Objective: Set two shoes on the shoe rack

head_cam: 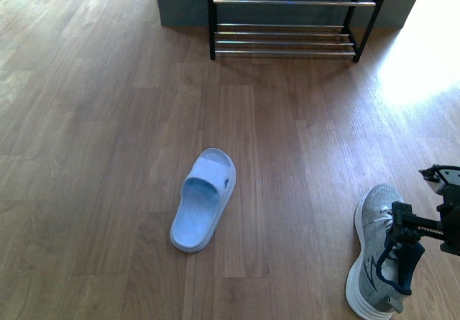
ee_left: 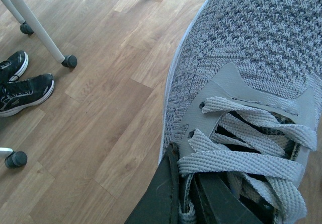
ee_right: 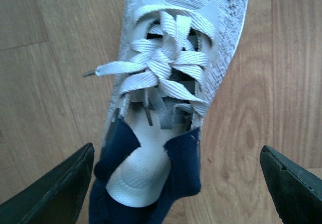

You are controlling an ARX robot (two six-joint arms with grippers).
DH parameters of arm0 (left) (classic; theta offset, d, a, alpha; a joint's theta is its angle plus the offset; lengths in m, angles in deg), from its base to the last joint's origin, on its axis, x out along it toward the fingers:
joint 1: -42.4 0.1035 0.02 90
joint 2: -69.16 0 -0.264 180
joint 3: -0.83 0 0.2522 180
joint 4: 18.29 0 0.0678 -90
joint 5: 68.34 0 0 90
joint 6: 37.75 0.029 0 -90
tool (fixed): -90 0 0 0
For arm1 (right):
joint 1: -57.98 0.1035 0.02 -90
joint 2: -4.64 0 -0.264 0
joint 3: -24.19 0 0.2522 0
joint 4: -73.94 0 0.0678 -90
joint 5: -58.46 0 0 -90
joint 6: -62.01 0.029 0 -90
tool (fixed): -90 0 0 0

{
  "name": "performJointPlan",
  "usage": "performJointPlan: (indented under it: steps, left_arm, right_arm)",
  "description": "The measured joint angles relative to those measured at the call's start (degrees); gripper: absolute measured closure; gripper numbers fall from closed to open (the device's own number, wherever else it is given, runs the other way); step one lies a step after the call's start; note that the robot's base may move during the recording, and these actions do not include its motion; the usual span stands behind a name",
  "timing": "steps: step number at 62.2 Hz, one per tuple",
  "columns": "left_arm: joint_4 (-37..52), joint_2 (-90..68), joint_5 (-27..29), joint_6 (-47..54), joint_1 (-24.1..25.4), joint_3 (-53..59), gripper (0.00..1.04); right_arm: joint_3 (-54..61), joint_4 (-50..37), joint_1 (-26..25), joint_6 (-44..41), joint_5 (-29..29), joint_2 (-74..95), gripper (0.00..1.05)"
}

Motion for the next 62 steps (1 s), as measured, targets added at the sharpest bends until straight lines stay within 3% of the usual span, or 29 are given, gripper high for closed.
performJointPlan:
  steps: [32,57,62]
  left_arm:
    - [0.0,0.0,-0.02,0.0,0.0,0.0,1.03]
    - [0.0,0.0,-0.02,0.0,0.0,0.0,1.03]
    - [0.0,0.0,-0.02,0.0,0.0,0.0,1.03]
  right_arm:
    - [0.9,-2.93,-3.13,-6.03,5.35,1.07,0.09]
    - [0.61,-5.88,-1.57,-4.44,0.87,5.49,0.09]
    - [0.48,-7.04,-1.03,-4.39,1.38,6.25,0.19]
